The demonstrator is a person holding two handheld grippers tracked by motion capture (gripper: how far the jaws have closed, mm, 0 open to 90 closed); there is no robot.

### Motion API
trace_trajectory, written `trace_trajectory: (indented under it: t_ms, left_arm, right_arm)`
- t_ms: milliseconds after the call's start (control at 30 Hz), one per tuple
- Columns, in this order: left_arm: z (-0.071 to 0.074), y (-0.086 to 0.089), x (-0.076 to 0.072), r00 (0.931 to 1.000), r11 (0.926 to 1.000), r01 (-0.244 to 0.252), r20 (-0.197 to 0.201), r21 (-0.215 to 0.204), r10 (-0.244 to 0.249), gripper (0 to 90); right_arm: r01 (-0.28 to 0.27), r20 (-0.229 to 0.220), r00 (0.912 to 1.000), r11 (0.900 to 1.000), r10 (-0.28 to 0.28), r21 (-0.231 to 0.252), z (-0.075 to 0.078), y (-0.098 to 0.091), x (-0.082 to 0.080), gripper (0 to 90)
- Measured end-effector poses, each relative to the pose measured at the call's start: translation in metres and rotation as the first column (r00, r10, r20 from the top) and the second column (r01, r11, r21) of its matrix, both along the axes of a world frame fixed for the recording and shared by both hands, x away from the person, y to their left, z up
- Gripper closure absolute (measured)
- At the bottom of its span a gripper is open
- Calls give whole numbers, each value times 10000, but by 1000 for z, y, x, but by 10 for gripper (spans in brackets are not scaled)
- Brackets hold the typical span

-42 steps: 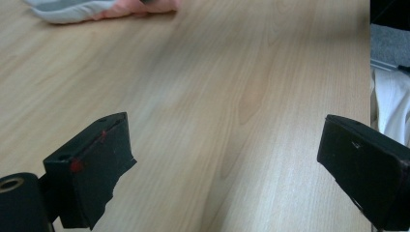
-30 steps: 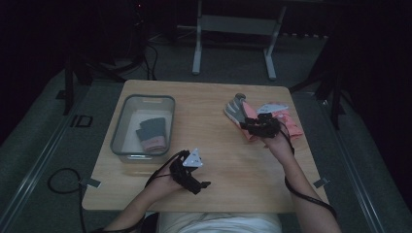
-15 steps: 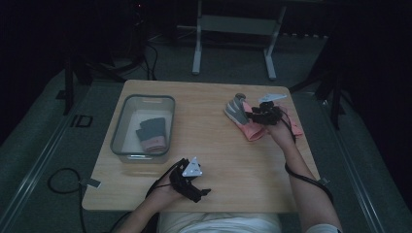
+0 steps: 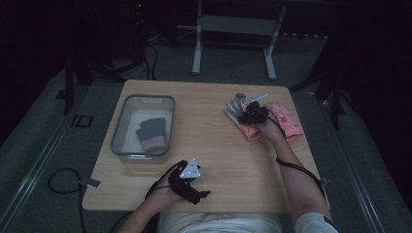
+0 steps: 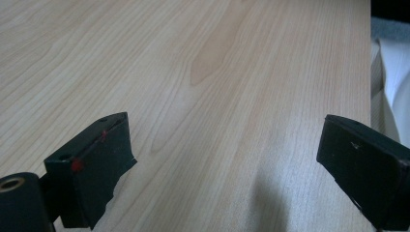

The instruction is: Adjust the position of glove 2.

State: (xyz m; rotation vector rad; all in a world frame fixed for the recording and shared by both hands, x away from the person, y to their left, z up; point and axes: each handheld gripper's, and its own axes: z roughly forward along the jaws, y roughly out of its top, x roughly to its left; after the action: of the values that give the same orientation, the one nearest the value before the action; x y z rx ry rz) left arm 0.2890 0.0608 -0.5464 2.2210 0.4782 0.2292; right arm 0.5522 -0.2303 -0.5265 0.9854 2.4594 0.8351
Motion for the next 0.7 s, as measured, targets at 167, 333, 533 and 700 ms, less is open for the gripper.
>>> trace_trajectory:
  t_ms: [167,333,533,700]
  left_arm:
    - [-2,-2,0,9999,10000,86,-63,-48,-87,51]
    - [-3,-2,1,9994,9996,283,-189,-22,-284,51]
    - [-4,-2,0,9994,9994,330,-115,47,-330,51]
    - [-4,-1,0,9995,9996,275,-133,38,-275,50]
  right_arm:
    - [-48,-314,9995,10000,47,-34,-5,2,1,758]
    - [183,-144,9997,9998,-182,42,-7,3,0,829]
    - [981,93,9951,9934,-988,592,-3,2,-6,877]
    - [1329,502,9890,9842,-1394,1166,13,8,-23,882]
